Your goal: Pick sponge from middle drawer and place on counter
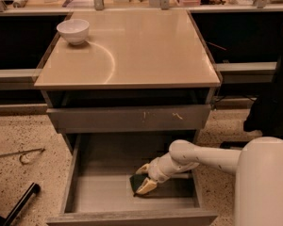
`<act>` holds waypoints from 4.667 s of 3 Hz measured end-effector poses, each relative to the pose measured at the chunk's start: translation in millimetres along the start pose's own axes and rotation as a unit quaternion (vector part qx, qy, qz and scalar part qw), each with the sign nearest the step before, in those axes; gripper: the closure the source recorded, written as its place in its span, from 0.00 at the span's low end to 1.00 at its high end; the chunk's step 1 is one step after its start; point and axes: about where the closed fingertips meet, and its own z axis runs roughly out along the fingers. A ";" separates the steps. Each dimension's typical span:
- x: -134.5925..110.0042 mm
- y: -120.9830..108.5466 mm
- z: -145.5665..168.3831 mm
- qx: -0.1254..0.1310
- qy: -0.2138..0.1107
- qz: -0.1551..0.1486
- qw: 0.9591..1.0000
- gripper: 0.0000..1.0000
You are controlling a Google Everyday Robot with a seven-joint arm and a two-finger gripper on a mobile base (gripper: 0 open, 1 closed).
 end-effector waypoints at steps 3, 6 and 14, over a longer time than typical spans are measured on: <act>-71.1 27.1 -81.5 0.033 -0.054 -0.047 0.997 1.00; -151.8 48.3 -158.7 0.055 -0.050 -0.099 0.992 1.00; -417.5 -80.2 -427.7 0.295 -0.026 -0.273 0.916 1.00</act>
Offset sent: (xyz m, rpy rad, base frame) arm -0.0157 -0.0150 0.1130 0.1659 -0.1186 0.0101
